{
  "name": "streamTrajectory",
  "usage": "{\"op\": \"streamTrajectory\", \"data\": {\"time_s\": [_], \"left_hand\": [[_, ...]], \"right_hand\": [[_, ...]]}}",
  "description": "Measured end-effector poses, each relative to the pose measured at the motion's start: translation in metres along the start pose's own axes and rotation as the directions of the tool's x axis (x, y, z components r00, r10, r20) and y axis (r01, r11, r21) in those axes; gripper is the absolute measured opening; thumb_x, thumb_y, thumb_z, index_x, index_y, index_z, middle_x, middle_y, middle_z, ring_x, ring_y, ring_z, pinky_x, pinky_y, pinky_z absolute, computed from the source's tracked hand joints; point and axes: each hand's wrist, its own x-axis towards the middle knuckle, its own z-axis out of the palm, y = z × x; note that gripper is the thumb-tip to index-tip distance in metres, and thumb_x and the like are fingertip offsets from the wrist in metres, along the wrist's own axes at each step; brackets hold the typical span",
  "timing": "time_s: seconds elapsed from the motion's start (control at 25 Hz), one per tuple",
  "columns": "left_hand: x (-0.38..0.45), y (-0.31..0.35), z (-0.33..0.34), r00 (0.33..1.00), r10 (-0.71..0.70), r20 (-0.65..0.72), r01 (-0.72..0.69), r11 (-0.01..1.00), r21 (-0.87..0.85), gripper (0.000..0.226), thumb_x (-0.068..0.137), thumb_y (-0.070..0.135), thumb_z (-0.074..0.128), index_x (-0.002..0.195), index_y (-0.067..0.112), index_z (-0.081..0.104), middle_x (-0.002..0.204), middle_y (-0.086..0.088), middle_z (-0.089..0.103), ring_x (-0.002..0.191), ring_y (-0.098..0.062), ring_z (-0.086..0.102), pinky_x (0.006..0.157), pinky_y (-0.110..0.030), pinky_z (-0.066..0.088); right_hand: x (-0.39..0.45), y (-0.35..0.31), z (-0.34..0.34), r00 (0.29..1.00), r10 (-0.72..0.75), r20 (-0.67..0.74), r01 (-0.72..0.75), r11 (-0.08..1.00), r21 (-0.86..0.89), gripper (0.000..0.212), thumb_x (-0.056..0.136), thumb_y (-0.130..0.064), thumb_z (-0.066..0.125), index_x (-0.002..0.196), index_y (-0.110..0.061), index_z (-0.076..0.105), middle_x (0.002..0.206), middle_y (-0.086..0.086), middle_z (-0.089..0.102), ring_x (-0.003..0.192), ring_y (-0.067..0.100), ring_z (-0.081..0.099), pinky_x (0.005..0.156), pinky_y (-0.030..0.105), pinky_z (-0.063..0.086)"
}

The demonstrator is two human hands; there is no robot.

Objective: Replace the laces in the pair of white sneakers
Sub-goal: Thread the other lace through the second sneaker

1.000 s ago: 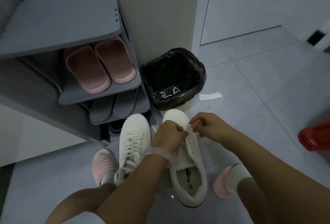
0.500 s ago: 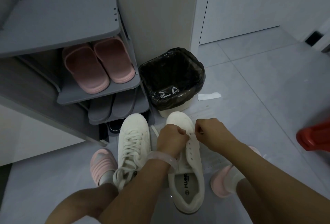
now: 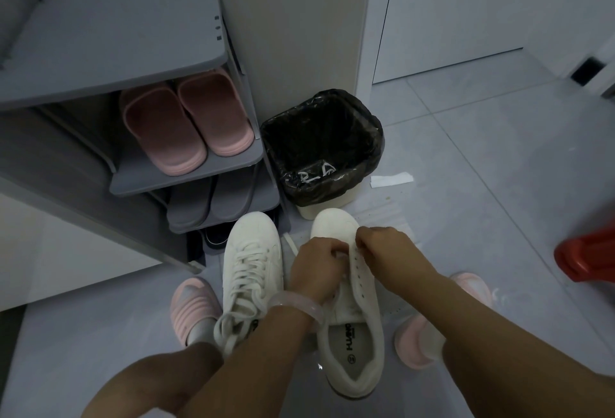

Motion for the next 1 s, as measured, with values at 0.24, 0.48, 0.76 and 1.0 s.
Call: {"op": "streamTrajectory", "data": {"time_s": [0.24,0.48,0.76,1.0], "left_hand": [[-0.001,-0.003,0.002,1.000,0.029,0.002,-0.029,0.998,0.057,0.026,0.091,0.016,0.050,0.106,0.022,0.069,0.105,0.004,0.070,0.083,-0.001,0.052,0.070,-0.014,0.037],[-0.001,-0.004,0.010,0.999,0.021,-0.046,-0.015,0.993,0.114,0.022,0.090,0.023,0.051,0.103,0.025,0.068,0.105,0.005,0.068,0.094,-0.011,0.059,0.077,-0.025,0.045],[-0.001,0.010,0.008,0.991,0.129,-0.046,-0.101,0.912,0.397,0.027,0.095,0.013,0.037,0.107,0.011,0.061,0.112,-0.006,0.060,0.103,-0.023,0.057,0.079,-0.030,0.043],[-0.008,0.034,-0.066,0.870,0.405,-0.281,-0.264,0.864,0.429,0.017,0.092,0.018,0.050,0.097,0.011,0.065,0.097,-0.003,0.057,0.088,-0.020,0.055,0.068,-0.029,0.037]], "right_hand": [[-0.004,-0.002,0.011,0.996,0.005,-0.085,0.014,0.975,0.221,0.002,0.097,-0.014,0.038,0.095,-0.015,0.039,0.082,0.002,0.050,0.073,0.017,0.047,0.060,0.022,0.036],[-0.003,0.001,0.015,0.949,0.305,-0.082,-0.233,0.851,0.470,0.023,0.092,-0.017,0.053,0.072,-0.019,0.042,0.076,0.005,0.056,0.077,0.023,0.059,0.068,0.031,0.048],[-0.010,-0.009,0.007,0.999,0.005,-0.041,-0.003,0.999,0.051,0.037,0.093,-0.034,0.040,0.125,-0.021,0.054,0.133,-0.001,0.048,0.123,0.018,0.043,0.099,0.037,0.040],[-0.005,-0.018,0.002,0.994,0.077,-0.080,-0.064,0.987,0.150,0.022,0.088,-0.029,0.049,0.103,-0.018,0.060,0.102,-0.005,0.054,0.098,0.014,0.053,0.087,0.032,0.041]]}}
